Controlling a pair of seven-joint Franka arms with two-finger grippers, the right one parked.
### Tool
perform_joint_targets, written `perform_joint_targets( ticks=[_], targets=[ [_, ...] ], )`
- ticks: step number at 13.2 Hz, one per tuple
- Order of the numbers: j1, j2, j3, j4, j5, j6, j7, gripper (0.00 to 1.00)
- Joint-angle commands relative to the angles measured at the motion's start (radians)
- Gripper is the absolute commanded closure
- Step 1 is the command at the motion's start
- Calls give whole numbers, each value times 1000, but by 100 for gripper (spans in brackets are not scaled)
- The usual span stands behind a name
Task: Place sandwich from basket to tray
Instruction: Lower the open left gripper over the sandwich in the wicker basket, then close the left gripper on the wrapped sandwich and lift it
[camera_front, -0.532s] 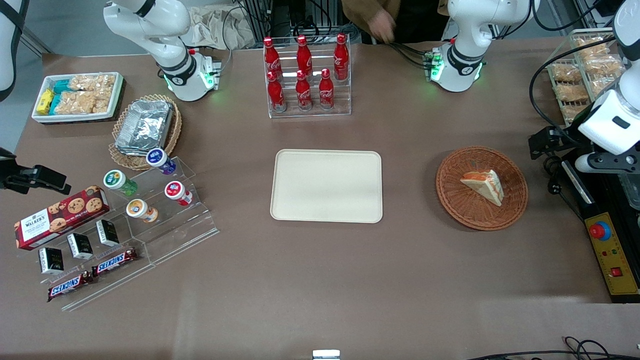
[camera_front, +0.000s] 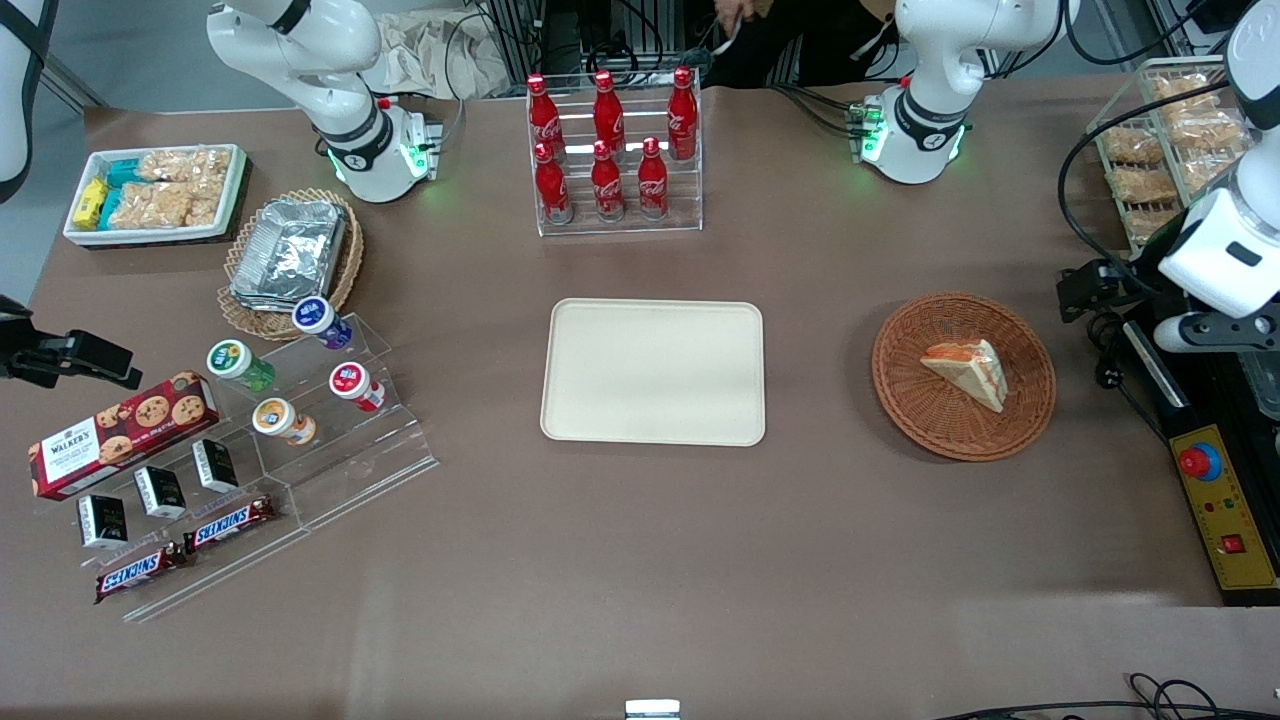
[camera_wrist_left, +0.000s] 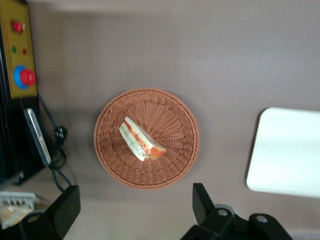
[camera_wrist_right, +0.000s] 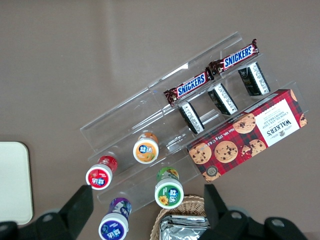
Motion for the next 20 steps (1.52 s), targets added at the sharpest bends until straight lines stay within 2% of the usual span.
perform_joint_targets(
  ticks=[1,3,6,9,13,20],
  targets=[
    [-4,-1,0,-65,8,2,-213,0],
    [-1,-22,2,-157,9,61,-312,0],
    [1,-94,17,-416,9,296,-444,0],
    [1,-88,15,-604,8,514,-603,0],
    [2,-30,23,-682,-2,626,-671,0],
    [2,50,66,-882,-3,972,-716,0]
  ],
)
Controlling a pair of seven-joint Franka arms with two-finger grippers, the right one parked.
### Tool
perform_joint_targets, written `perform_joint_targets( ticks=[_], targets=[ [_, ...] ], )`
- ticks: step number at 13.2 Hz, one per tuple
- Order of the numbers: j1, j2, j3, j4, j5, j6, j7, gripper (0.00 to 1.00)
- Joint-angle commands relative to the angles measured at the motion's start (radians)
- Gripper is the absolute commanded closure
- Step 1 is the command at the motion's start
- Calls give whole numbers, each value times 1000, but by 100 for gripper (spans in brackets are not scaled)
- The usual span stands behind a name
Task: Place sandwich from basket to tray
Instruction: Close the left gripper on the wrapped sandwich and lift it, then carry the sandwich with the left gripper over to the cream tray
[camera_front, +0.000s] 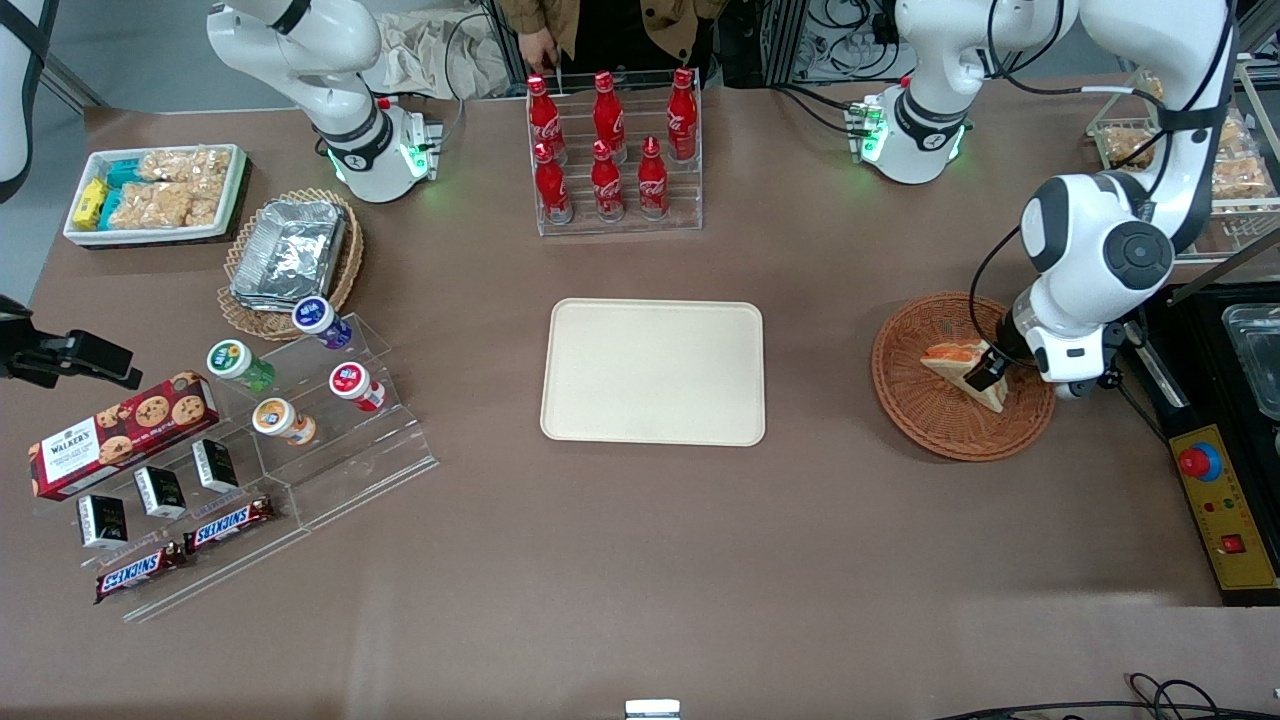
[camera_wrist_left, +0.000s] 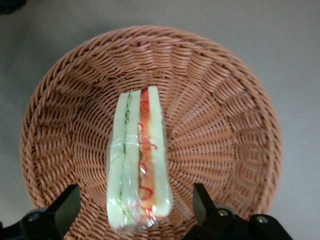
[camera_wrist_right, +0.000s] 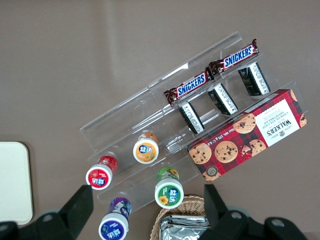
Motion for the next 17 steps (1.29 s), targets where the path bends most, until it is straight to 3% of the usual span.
perform_joint_targets(
  ticks=[1,2,3,4,5,6,9,13,15,17],
  targets=[
    [1,35,1,-71,-3,149,-20,0],
    [1,61,1,-84,-3,194,-20,0],
    [1,75,1,-94,-5,228,-20,6],
    [1,77,1,-99,-8,237,-23,36],
    [1,74,7,-99,-8,236,-23,85],
    [1,69,9,-96,-8,231,-22,100],
    [1,32,9,-79,-8,192,-17,100],
    [-3,-69,1,23,9,-79,24,100],
    [-8,-104,-4,115,7,-233,62,100],
    [-11,-115,-25,309,7,-500,111,100]
  ],
)
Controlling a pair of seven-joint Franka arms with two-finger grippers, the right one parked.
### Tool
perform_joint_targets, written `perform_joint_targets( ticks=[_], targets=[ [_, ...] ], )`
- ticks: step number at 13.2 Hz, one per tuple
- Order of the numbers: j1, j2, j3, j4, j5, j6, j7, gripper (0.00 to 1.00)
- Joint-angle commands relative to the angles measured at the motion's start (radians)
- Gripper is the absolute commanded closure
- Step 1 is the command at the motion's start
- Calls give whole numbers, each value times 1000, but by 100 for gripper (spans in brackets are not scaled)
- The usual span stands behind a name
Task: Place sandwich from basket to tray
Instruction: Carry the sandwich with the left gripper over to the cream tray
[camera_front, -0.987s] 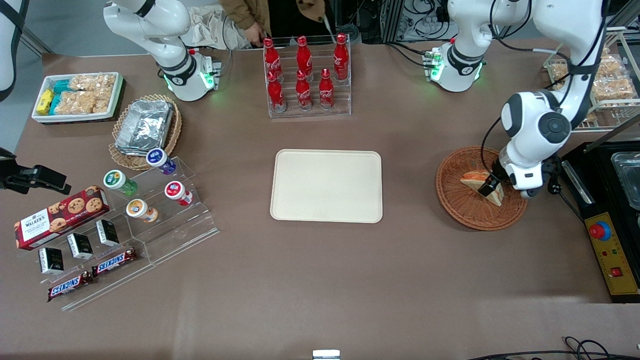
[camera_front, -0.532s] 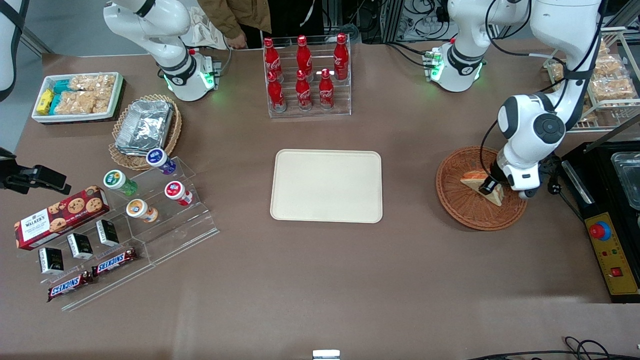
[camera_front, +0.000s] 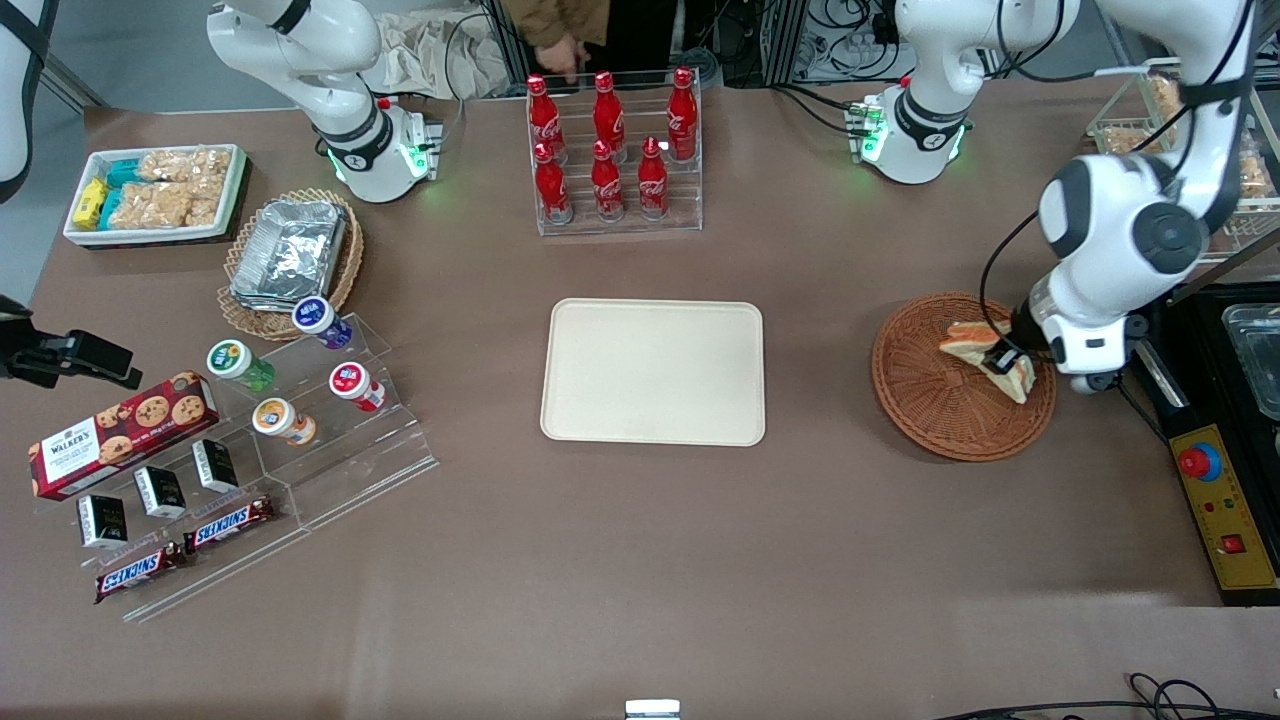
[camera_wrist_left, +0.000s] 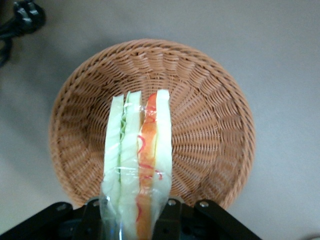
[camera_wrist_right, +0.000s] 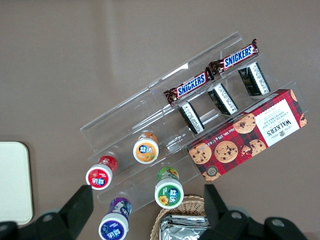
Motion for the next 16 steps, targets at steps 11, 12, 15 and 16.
perform_joint_targets(
  ticks=[11,12,15,16],
  targets=[
    [-5,13,-480,565,60,-503,219,100],
    [-13,38,-512,553,60,-483,234,100],
    [-27,83,-584,357,53,-180,222,100],
    [-30,85,-595,270,53,-49,215,100]
  ],
)
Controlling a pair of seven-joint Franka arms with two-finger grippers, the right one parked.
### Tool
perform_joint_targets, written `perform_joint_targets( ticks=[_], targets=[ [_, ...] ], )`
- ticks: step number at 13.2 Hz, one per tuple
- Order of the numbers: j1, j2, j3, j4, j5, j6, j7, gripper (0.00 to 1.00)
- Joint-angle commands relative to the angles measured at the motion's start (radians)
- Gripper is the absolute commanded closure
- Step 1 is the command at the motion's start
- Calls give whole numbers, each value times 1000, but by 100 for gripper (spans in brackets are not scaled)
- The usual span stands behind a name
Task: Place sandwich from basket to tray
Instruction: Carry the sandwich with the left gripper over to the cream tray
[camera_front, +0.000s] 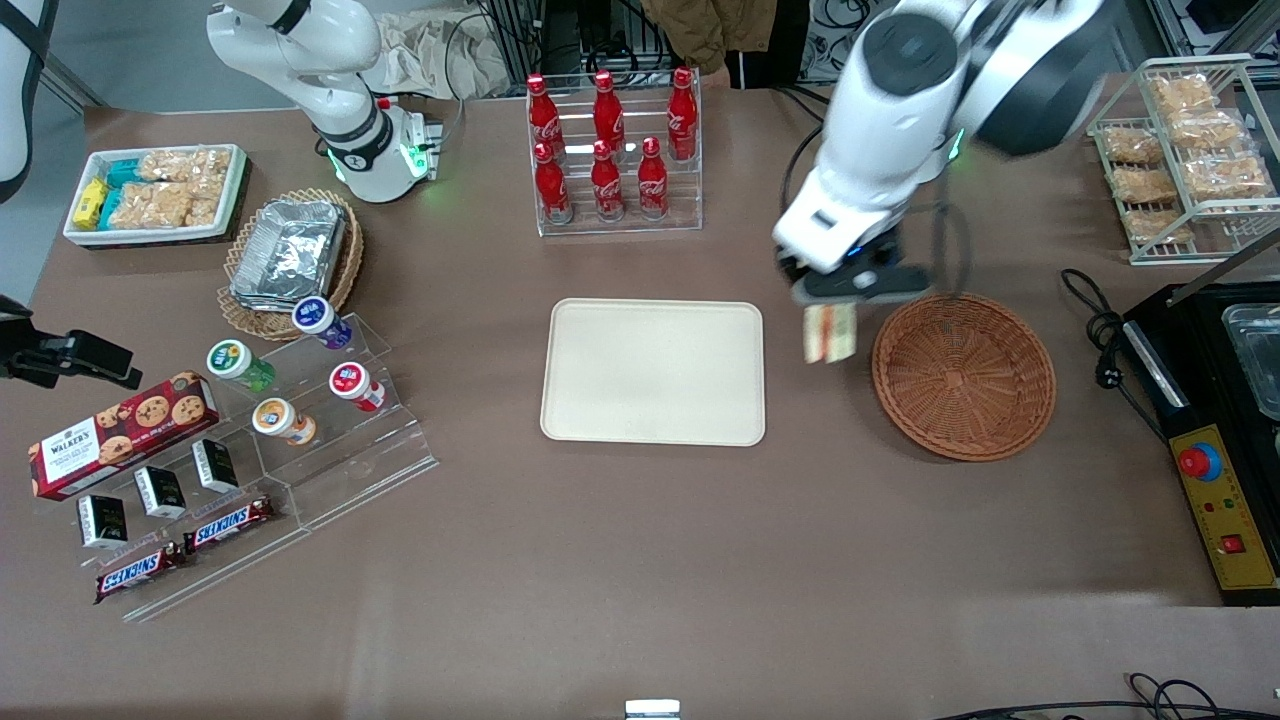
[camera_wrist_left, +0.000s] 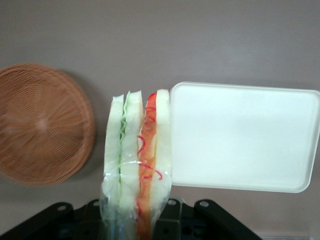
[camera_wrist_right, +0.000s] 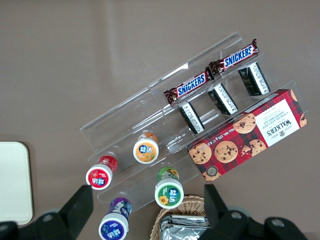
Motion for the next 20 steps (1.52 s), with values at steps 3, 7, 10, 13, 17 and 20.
perform_joint_targets(
  ticks=[3,7,10,13,17,20],
  targets=[
    [-36,112,-40,-246,32,417,9,100],
    [-86,273,-36,-246,165,558,-60,100],
    [-86,380,-36,-237,374,618,-212,100],
    [-83,425,-36,-234,483,631,-284,65],
    [-84,431,-36,-225,488,629,-286,0],
    [-81,414,-37,-181,471,565,-289,0]
  ],
)
